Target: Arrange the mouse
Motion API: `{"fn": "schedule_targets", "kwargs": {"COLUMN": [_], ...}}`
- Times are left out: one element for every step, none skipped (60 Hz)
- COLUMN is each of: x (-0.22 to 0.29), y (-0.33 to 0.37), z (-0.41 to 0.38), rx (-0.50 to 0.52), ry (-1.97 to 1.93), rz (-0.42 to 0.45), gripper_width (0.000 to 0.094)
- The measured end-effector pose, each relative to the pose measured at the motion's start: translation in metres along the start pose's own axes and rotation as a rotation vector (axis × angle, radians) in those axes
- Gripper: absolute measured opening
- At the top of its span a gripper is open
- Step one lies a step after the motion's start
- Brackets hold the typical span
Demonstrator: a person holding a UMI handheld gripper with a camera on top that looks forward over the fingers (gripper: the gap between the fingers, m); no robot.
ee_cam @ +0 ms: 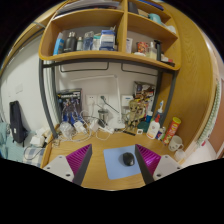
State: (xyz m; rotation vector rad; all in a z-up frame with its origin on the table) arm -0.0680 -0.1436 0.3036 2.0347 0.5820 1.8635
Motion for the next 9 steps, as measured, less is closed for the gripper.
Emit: {"fn": "schedule_targets", "kwargs": {"x": [-0.001, -0.002, -0.003, -0.004, -0.006, -0.008, -0.009, -0.010, -0.011], "y": [0.001, 0.002, 0.003, 0.004, 0.004, 0.005, 0.005, 0.006, 0.006], "z": [0.000, -0.001, -0.001, -0.001, -0.001, -0.001, -0.001, -0.001, -0.001], "rx": [-0.001, -0.002, -0.003, -0.005, -0.008, -0.010, -0.012, -0.013, -0.014], "ry": [-0.002, -0.003, -0.005, -0.006, -0.006, -0.007, -0.007, -0.007, -0.007], "rz": [0.001, 0.000, -0.002, -0.005, -0.005, -0.006, -0.006, -0.007, -0.009], "gripper_width": [0.0869, 0.0868, 0.0867, 0.0868, 0.0868, 0.0868, 0.0866, 0.0868, 0.0867]}}
Point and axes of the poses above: the point between the fingertips, and its own axes, seen from behind it with the camera up: z to the right, x up, y backward, against the way the camera looks, the point moved 3 cm from there along y, backward, against the way the camera looks, and after that the axes turned 14 degrees about x, right-handed, at the moved point
